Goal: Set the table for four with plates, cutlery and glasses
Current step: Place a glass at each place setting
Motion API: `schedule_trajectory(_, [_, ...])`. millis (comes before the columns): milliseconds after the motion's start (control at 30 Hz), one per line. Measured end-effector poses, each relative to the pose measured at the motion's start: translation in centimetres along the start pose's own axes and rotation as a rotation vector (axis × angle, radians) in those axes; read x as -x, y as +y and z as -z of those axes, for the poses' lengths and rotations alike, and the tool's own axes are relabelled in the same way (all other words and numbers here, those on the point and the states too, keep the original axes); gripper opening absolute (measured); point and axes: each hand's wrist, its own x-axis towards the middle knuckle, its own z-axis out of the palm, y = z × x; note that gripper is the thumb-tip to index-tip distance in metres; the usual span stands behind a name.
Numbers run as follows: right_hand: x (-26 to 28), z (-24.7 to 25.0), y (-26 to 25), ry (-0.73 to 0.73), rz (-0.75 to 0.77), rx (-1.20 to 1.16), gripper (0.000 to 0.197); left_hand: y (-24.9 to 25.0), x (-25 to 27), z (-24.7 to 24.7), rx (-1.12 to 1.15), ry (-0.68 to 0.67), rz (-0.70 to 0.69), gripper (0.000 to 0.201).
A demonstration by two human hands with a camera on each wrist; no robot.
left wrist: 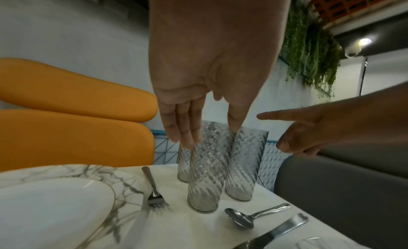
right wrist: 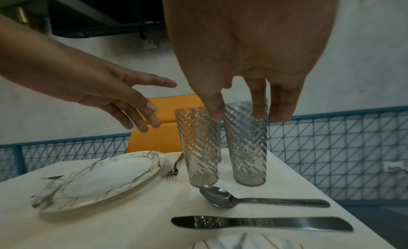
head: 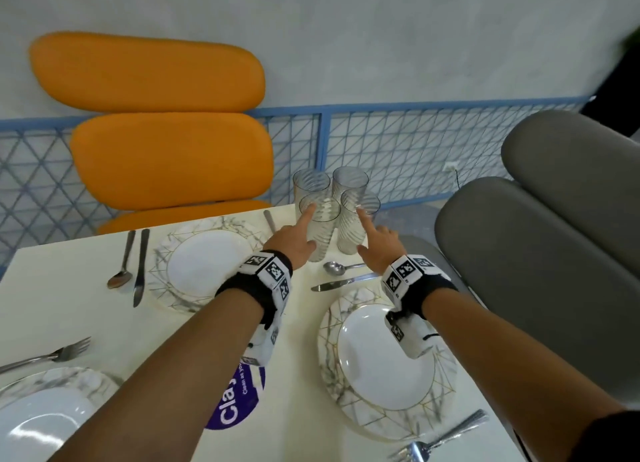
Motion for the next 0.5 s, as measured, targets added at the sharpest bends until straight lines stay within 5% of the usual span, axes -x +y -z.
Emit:
schedule_trajectory(200, [-1.7, -0.7, 0.2, 0.045, 0.028, -0.115, 0.058, -0.1, -2.0, -1.1, -0.030, 0.037, 0.064, 0.050])
schedule_trajectory(367, [-2.9, -0.5, -0.4, 0.074, 0.064, -0.104, 0.074, 0.0, -2.6, -1.6, -0.079, 0.127, 0.048, 0.024])
schedule_trajectory(500, [-3.8, -0.2, -0.7, 0.036, -0.001, -0.096, 0.039, -0.2, -1.9, -1.4, -0.165, 0.210, 0.005, 0.019])
